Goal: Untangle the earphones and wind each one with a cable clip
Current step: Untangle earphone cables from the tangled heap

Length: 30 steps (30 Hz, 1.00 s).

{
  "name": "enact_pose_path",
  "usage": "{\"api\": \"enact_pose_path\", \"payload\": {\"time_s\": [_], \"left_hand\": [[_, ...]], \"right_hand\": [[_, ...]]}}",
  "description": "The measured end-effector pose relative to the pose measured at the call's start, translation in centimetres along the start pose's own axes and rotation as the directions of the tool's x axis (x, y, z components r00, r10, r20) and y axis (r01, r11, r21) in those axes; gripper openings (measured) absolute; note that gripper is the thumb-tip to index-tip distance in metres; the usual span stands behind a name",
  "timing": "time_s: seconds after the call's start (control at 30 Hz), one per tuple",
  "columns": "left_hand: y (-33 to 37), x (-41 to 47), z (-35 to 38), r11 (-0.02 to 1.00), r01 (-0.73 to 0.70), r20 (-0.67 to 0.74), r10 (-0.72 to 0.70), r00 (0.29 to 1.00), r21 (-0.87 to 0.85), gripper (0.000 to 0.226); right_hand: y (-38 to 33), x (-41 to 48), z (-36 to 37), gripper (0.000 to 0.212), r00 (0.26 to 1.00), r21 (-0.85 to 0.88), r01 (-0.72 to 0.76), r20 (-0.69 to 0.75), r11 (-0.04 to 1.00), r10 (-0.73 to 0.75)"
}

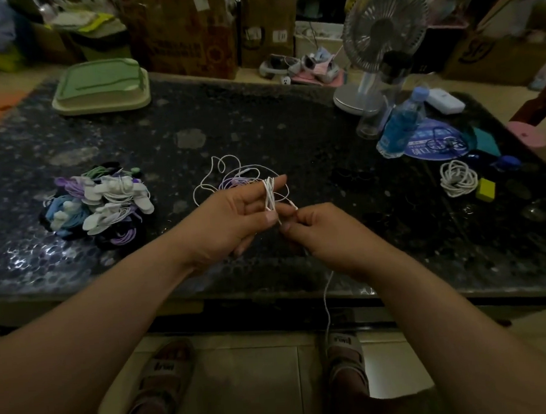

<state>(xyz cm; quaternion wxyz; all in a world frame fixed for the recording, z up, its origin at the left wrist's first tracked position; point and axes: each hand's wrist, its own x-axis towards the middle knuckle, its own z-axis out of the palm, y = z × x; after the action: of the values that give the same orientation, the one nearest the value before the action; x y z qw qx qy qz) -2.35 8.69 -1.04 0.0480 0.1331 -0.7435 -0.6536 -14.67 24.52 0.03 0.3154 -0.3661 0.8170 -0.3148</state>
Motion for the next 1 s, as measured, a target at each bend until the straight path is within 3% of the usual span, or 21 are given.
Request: {"api": "enact_pose_path", "payload": {"time_s": [0.13, 0.23, 0.37, 0.47, 0.53, 0.63, 0.7, 0.77, 0.87, 1.0], "left_hand": [[-0.4, -0.2, 0.2, 0.989, -0.014, -0.03, 0.018, 0.999, 0.15, 0.06], [-0.9, -0.2, 0.3, 0.936, -0.097, 0.005, 0.102, 0.995, 0.339, 0.058], [-1.3, -0.3, 0.2, 0.782, -0.14, 0.142, 0.066, 0.988, 0.608, 0.028], [-0.7, -0.6, 0.3, 0.864, -0.101, 0.237, -0.021, 0.971, 0.492, 0.022], [0.0, -0.9, 0.5, 0.942, -0.027, 0.314, -0.084, 0.946, 0.335, 0.029], [1.0, -1.2, 0.6, 0.993, 0.047, 0.426, -0.089, 0.9, 0.109, 0.045], [1.3, -1.3, 0.6, 0.998, 0.064, 0.469, -0.046, 0.882, -0.021, 0.052], [1.4, -1.2, 0.6, 0.987, 0.049, 0.435, 0.024, 0.9, -0.155, 0.053], [1.1, -0.6, 0.2, 0.967, 0.02, 0.243, 0.044, 0.969, -0.254, 0.058], [0.6, 0.0, -0.7, 0.993, 0.019, 0.034, -0.015, 0.999, -0.115, 0.059]], "right_hand": [[-0.6, -0.6, -0.1, 0.033, 0.997, -0.099, 0.071, 0.044, 0.993, -0.067], [-0.6, -0.6, -0.5, 0.026, 0.989, -0.237, 0.14, -0.005, 0.962, -0.145], [-0.8, -0.8, -1.8, 0.016, 0.974, -0.202, 0.18, -0.098, 0.963, -0.203], [-0.8, -0.8, -2.2, 0.015, 0.963, -0.115, 0.209, -0.151, 0.971, -0.225], [-0.5, -0.6, -2.4, 0.014, 0.963, 0.057, 0.23, -0.161, 0.972, -0.218], [0.1, -0.4, -2.9, 0.015, 0.991, 0.452, 0.135, -0.041, 0.881, -0.131], [0.6, -0.1, -2.5, 0.016, 0.995, 0.586, 0.012, 0.077, 0.81, -0.07], [1.1, 0.3, -1.4, 0.014, 0.989, 0.617, -0.039, 0.136, 0.786, -0.058], [1.0, 0.3, 0.2, 0.014, 0.992, 0.578, -0.019, 0.113, 0.816, -0.056], [0.0, -0.4, 0.7, 0.029, 0.998, 0.245, 0.058, 0.005, 0.968, -0.061]]}}
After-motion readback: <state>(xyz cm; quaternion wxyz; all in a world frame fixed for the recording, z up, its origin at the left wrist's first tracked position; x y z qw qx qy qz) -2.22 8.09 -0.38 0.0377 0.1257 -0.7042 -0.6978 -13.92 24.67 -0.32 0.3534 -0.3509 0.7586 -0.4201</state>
